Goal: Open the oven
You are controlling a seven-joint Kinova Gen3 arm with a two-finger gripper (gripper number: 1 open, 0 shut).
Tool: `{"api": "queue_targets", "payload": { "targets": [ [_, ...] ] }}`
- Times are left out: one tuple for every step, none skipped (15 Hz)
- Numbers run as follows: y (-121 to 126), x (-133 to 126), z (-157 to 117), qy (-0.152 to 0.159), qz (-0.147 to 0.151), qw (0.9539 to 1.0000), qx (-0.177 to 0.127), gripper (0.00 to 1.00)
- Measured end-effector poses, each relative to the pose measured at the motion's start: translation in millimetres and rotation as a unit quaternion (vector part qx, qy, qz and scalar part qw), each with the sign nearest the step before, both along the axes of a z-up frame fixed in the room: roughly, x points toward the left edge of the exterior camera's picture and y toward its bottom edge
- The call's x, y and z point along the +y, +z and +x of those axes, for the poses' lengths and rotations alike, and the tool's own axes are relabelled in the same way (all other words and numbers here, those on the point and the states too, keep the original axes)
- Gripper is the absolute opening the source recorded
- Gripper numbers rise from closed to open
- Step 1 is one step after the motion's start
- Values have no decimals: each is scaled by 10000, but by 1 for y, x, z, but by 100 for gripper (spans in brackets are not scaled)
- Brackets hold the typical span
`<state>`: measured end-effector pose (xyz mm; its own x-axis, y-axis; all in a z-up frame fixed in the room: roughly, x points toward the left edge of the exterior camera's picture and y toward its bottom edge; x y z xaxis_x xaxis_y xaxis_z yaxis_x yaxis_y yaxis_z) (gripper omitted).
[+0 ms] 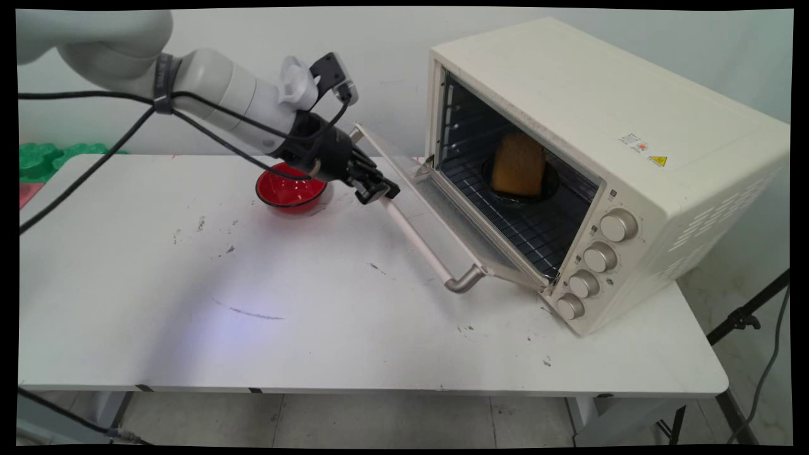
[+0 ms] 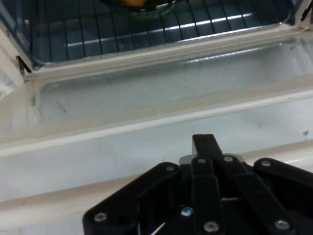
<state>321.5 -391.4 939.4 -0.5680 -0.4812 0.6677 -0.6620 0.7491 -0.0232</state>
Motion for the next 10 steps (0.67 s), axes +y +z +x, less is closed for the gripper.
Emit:
{"api": "queue_targets", "payload": {
  "targets": [
    [-3,2,3,-7,0,10000,-2,0],
    [-6,5,7,-11,-1,10000,-6,0],
    [-9,7,11,-15,-1,10000,-11,0],
    [-12,9,15,-18,-3,10000,-15,0],
    [-16,11,19,-21,-2,10000,-19,0],
    [-19,13,22,-21,0,10000,-23,0],
    [-22,15,26,-24,1,10000,-30,0],
    [-25,16,29,-24,3,10000,-38,0],
    [-28,18,33,-27,5,10000,-47,0],
    [-30,20,37,-29,7,10000,-57,0]
  ]
}}
